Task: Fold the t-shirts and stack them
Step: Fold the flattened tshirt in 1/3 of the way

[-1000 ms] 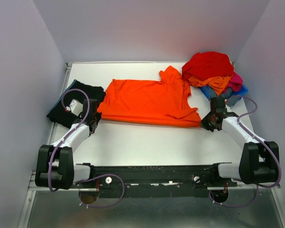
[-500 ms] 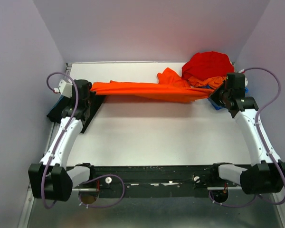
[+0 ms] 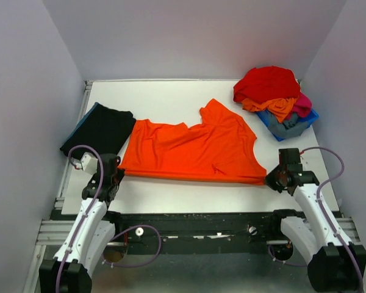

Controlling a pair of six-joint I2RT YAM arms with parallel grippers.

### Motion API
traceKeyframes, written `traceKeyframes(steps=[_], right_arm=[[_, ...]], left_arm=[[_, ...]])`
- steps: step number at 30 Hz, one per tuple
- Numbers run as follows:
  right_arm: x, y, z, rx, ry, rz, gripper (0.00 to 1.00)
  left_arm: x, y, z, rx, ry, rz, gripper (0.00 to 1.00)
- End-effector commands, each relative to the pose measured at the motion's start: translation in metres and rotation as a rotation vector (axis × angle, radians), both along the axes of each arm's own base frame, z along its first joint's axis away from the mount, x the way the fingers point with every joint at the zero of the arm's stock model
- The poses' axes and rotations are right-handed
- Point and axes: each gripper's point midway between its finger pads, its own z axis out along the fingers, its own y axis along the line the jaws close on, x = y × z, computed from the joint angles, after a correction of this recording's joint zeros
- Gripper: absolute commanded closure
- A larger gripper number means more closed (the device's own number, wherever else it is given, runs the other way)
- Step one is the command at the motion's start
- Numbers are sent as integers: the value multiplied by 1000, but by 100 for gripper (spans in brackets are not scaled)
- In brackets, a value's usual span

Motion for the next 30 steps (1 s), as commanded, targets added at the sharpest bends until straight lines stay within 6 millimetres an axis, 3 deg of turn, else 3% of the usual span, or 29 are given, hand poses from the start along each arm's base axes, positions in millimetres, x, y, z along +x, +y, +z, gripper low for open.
traceKeyframes(steps=[1, 2, 3, 7, 9, 12, 15, 19, 22, 24, 28, 30], right_arm=[[-16, -10, -2, -13, -19, -105, 74], [-19, -12, -1, -19, -18, -129, 56], [-18, -12, 5, -19, -36, -134, 48], [-1, -10, 28, -24, -131, -75, 38], [12, -10, 45, -37, -180, -28, 37], [33, -9, 69, -69, -228, 57, 38], [61, 5, 83, -55, -289, 203, 42], [103, 19, 86, -16, -338, 295, 49], [134, 18, 79, -25, -327, 301, 52], [150, 15, 71, -38, -291, 296, 62], [180, 18, 48, -37, -226, 333, 96], [192, 19, 40, -37, -203, 344, 99]], left_arm=[[-7, 8, 1, 9, -24, 41, 99], [-8, 8, 0, 10, -16, 41, 88], [-8, 9, 0, 12, -15, 43, 75], [-7, 8, 12, 29, -25, 15, 39], [-3, 10, 28, 55, -56, 3, 30], [0, 18, 56, 121, -92, -1, 27], [11, 19, 81, 176, -141, -46, 18], [42, -12, 93, 167, -208, -253, 17], [63, -30, 93, 112, -264, -323, 17], [77, -38, 91, 79, -300, -335, 17], [108, -46, 91, 83, -356, -374, 18], [124, -44, 89, 108, -327, -372, 17]])
